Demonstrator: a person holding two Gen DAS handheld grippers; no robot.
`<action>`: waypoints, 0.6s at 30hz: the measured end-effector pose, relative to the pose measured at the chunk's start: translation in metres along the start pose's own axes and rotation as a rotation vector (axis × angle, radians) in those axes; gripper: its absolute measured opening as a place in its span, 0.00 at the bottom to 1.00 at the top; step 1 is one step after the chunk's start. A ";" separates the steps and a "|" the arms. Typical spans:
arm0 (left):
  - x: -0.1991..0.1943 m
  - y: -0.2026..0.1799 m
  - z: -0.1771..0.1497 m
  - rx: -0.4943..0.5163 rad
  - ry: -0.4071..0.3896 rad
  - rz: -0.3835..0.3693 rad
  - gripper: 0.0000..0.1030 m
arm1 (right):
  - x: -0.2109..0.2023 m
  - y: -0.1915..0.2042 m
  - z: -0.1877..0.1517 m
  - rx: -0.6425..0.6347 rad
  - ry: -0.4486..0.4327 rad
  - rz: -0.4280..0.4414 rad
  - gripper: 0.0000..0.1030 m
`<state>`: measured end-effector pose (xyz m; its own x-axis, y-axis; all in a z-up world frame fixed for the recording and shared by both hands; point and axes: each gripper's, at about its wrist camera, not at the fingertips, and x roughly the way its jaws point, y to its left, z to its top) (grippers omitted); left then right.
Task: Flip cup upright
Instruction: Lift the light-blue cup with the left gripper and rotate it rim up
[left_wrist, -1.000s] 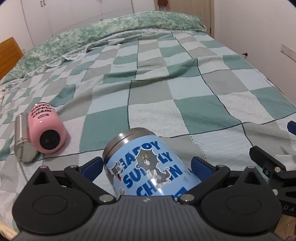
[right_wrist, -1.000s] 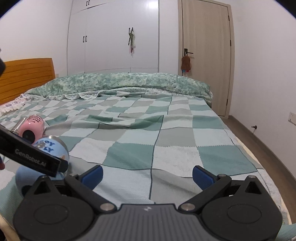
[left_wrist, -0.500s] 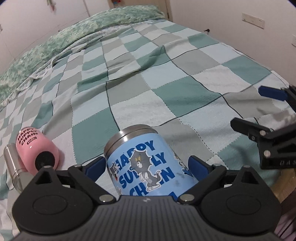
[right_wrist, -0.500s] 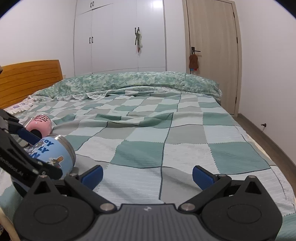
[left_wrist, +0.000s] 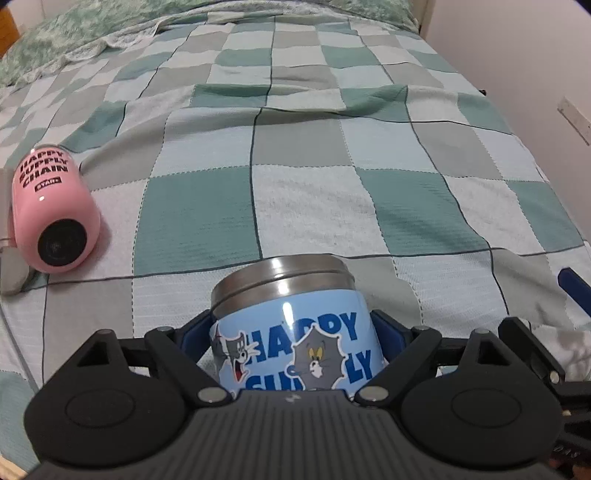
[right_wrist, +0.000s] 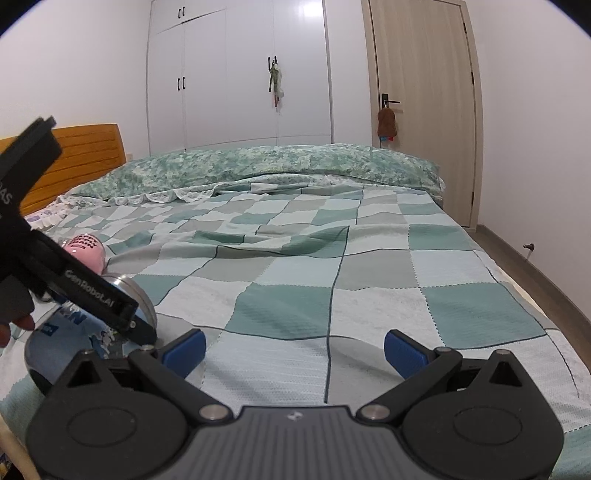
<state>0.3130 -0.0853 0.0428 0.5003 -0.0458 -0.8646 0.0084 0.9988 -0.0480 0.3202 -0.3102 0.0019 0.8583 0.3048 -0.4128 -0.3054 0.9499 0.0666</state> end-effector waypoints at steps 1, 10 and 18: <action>-0.003 -0.001 -0.002 0.008 -0.010 -0.001 0.86 | 0.000 0.000 0.000 0.002 -0.001 0.000 1.00; -0.045 -0.003 -0.025 0.062 -0.191 -0.063 0.84 | -0.014 0.000 0.000 0.036 -0.058 -0.005 1.00; -0.076 -0.017 -0.052 0.159 -0.399 -0.095 0.83 | -0.035 0.002 -0.002 0.071 -0.150 -0.023 1.00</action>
<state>0.2302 -0.0994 0.0835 0.7860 -0.1589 -0.5974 0.1883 0.9820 -0.0135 0.2892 -0.3194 0.0146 0.9182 0.2850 -0.2751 -0.2599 0.9576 0.1247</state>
